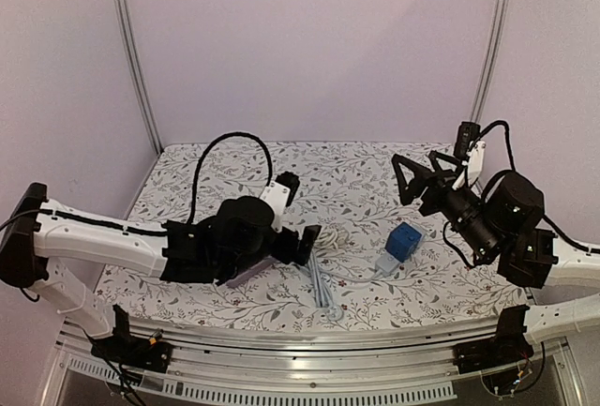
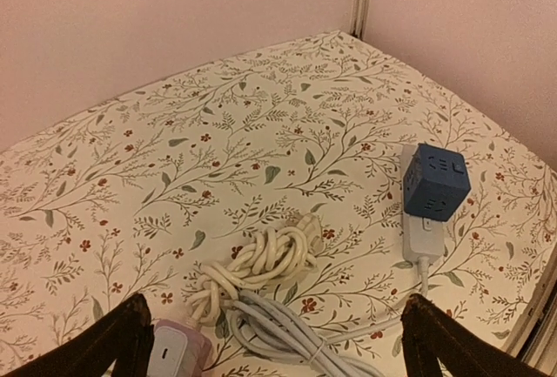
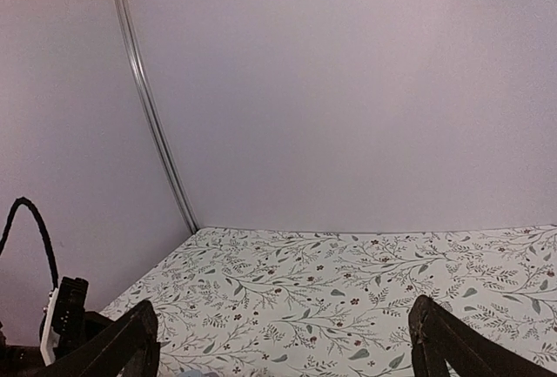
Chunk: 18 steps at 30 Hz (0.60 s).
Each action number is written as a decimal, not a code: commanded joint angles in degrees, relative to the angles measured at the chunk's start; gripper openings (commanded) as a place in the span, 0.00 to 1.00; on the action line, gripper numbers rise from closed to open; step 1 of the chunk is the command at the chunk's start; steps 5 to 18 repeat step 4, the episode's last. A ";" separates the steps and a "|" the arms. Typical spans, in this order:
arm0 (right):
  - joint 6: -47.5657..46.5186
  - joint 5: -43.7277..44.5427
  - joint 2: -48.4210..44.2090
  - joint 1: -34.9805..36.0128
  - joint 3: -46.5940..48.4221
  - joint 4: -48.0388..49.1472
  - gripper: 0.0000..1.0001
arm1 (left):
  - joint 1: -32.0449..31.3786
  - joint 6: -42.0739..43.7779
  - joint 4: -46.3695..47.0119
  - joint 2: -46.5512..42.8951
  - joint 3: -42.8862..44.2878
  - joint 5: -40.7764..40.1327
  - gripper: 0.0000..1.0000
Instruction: Insert the plug
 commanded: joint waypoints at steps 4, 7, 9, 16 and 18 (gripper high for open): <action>-1.66 -1.98 0.54 0.25 -2.65 2.97 0.99 | 0.67 -1.75 -2.54 -5.95 -4.48 -3.93 1.00; -1.66 -1.98 0.54 0.25 -2.65 2.97 0.99 | 0.67 -1.75 -2.54 -5.95 -4.48 -3.93 1.00; -1.66 -1.98 0.54 0.25 -2.65 2.97 0.99 | 0.67 -1.75 -2.54 -5.95 -4.48 -3.93 1.00; -1.66 -1.98 0.54 0.25 -2.65 2.97 0.99 | 0.67 -1.75 -2.54 -5.95 -4.48 -3.93 1.00; -1.66 -1.98 0.54 0.25 -2.65 2.97 0.99 | 0.67 -1.75 -2.54 -5.95 -4.48 -3.93 1.00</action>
